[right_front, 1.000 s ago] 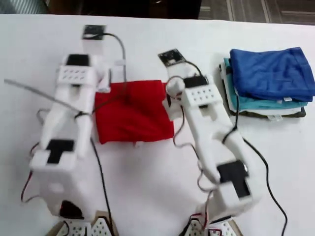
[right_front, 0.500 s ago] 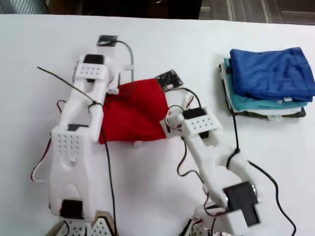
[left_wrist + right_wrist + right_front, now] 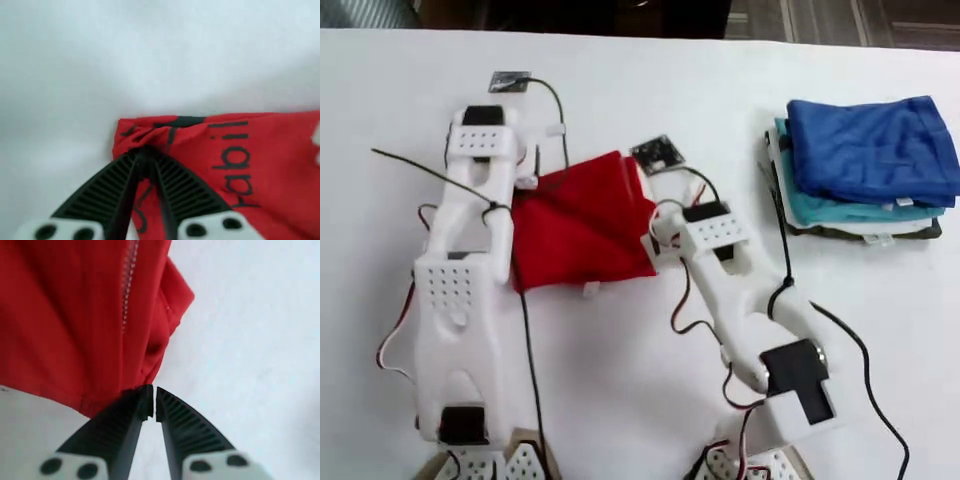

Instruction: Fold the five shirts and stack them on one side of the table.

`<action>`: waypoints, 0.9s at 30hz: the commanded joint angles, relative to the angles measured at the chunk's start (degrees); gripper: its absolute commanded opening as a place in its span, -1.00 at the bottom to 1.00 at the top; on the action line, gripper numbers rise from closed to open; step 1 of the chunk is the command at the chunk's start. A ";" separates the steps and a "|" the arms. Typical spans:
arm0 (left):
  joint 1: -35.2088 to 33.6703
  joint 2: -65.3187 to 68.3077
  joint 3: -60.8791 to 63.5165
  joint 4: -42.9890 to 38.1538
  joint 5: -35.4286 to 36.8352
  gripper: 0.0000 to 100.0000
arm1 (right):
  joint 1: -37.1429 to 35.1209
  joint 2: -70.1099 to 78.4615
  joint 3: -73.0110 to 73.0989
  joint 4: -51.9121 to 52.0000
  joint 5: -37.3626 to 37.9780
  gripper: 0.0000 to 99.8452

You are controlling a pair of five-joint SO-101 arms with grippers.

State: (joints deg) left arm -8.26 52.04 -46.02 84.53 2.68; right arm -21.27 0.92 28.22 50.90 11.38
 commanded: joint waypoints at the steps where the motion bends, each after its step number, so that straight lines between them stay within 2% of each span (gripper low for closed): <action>1: -1.32 -3.87 -6.55 5.71 -0.35 -0.95 | 0.04 -6.11 -5.80 1.98 -0.53 -0.96; 7: 0.00 -9.32 -16.92 18.29 -2.46 -0.95 | -0.13 -3.91 -14.51 2.42 -2.64 -0.96; 10: -1.05 -14.51 -10.86 18.02 -2.37 -0.95 | 0.13 1.27 -21.54 3.38 -5.98 -0.96; 14: -0.88 -23.47 5.23 16.88 -2.37 -0.95 | -0.31 10.77 -35.16 9.27 -9.23 -0.96; 18: -1.05 -36.48 25.01 8.26 -2.37 -0.95 | -0.48 21.85 -50.46 16.84 -9.93 -0.96; 24: 1.67 -60.22 62.81 -14.24 -2.37 -0.95 | -0.48 37.14 -72.44 28.00 -9.93 -0.96; 27: 1.93 -66.73 74.86 -23.30 -2.37 -0.95 | -0.57 42.95 -82.29 31.96 -9.93 -0.96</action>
State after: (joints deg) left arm -7.03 -5.80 16.31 70.29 0.57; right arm -21.27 40.57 -43.08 79.38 1.98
